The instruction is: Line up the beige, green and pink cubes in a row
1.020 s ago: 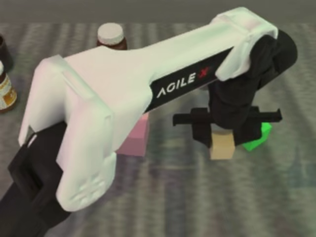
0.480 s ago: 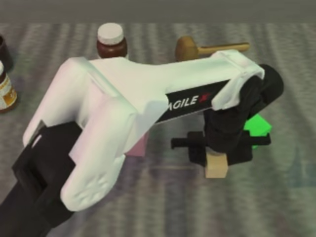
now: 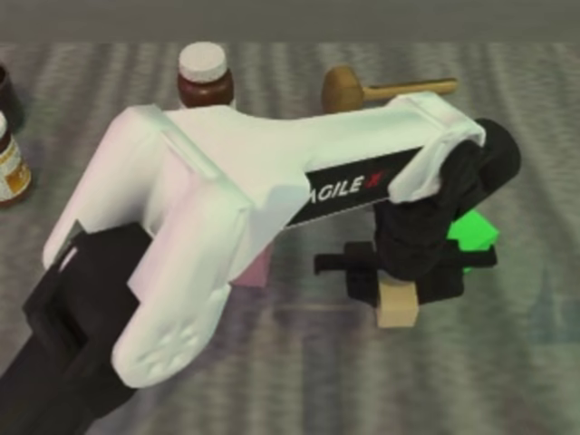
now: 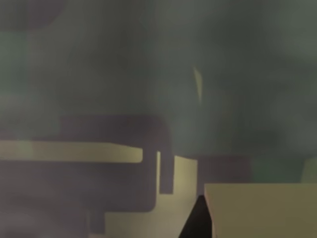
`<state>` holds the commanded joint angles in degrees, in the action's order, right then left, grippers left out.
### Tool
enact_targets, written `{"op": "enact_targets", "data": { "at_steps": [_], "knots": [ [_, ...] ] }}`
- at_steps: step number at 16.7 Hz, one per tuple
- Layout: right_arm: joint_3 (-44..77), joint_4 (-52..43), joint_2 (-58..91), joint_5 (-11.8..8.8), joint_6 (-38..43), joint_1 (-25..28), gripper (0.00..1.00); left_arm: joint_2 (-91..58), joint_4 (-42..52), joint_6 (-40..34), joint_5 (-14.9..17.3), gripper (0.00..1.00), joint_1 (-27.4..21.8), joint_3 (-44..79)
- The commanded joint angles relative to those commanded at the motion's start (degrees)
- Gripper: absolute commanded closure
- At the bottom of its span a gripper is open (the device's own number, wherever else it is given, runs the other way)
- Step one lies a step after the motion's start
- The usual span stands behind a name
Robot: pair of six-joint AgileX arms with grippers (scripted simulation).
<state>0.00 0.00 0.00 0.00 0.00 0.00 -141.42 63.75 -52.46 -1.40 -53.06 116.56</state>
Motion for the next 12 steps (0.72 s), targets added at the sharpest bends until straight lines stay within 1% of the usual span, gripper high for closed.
{"op": "enact_targets", "data": {
  "at_steps": [8, 9, 12],
  "knots": [
    [0.00, 0.00, 0.00, 0.00, 0.00, 0.00, 0.00, 0.00, 0.00, 0.00, 0.00, 0.02, 0.00, 0.00],
    [0.00, 0.00, 0.00, 0.00, 0.00, 0.00, 0.00, 0.00, 0.00, 0.00, 0.00, 0.00, 0.00, 0.00],
    [0.00, 0.00, 0.00, 0.00, 0.00, 0.00, 0.00, 0.00, 0.00, 0.00, 0.00, 0.00, 0.00, 0.00]
  ]
}}
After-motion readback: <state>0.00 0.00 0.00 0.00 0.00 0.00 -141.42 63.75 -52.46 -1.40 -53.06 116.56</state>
